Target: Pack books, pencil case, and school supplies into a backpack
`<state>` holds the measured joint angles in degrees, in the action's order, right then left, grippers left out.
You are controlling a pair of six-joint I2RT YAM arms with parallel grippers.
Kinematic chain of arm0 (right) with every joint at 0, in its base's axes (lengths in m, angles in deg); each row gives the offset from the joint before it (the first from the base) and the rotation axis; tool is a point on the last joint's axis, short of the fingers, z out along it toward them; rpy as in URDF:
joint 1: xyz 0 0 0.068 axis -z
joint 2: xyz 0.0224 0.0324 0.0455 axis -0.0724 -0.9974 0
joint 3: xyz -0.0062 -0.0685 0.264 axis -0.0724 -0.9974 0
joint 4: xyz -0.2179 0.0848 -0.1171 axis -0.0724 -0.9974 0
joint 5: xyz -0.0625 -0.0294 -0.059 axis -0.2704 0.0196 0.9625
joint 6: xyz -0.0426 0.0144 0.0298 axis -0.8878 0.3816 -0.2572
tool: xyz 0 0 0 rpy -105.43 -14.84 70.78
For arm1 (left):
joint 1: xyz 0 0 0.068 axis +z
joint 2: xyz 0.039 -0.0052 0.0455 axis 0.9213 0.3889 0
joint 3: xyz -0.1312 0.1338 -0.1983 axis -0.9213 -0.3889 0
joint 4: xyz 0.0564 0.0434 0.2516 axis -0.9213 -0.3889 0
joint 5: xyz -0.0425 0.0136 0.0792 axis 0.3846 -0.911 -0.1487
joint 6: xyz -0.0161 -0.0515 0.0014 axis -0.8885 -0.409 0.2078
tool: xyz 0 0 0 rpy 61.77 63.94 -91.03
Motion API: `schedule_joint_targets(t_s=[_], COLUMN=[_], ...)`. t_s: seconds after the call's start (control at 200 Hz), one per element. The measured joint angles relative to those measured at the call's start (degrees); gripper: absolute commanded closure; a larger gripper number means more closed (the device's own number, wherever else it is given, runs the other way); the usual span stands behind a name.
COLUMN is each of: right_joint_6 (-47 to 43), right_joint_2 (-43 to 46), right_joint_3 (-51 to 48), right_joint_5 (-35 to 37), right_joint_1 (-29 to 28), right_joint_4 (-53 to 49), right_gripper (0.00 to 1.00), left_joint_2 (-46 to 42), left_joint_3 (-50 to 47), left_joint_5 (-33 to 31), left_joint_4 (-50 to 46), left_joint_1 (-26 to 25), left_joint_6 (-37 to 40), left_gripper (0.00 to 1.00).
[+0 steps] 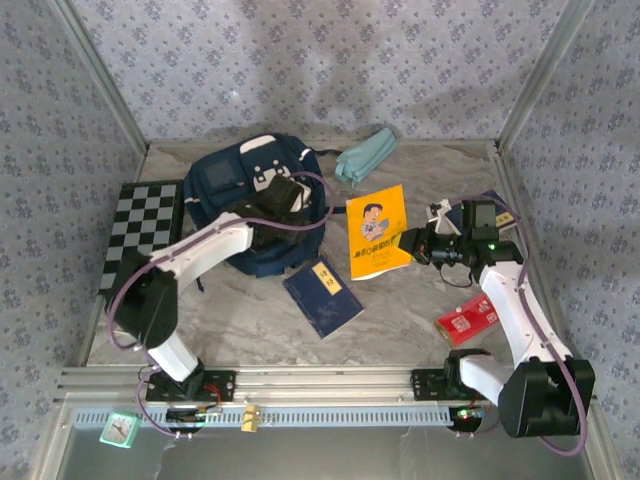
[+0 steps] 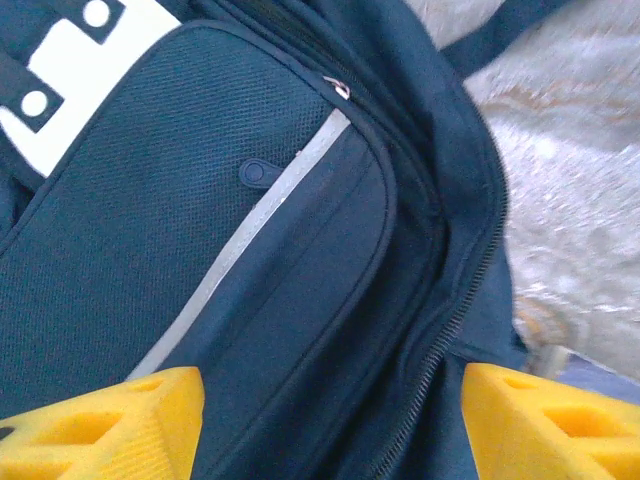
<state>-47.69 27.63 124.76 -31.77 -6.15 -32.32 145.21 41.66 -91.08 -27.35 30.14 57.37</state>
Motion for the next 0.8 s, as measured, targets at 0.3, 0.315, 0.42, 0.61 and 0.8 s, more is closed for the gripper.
schedule_joint_targets(t_s=[0.3,0.315,0.42,0.61,0.8], right_joint_6=[0.0,0.0,0.0,0.0,0.1], right_joint_2=[-2.0,-2.1,-2.3,-2.4,-2.5], right_joint_3=[0.0,0.0,0.0,0.0,0.0], right_joint_5=[0.1,0.1,0.1,0.1,0.1], right_joint_1=[0.0,0.0,0.0,0.0,0.0], right_joint_4=[0.6,0.7,0.8,0.9,0.9], right_gripper=[1.0,1.0,1.0,1.0,1.0], left_joint_2=[13.4,13.8,17.4,20.1,20.2], left_joint_3=[9.3,9.7,13.0,15.0,14.7], left_joint_5=[0.5,0.5,1.1,5.2,9.3], left_joint_4=[-1.1,-1.2,-1.2,-0.8,-0.5], left_joint_1=[2.3,2.3,2.9,4.4,5.2], left_joint_6=[6.7,6.8,7.2,6.8,5.9], left_gripper=[0.17,0.17,0.19,0.4,0.71])
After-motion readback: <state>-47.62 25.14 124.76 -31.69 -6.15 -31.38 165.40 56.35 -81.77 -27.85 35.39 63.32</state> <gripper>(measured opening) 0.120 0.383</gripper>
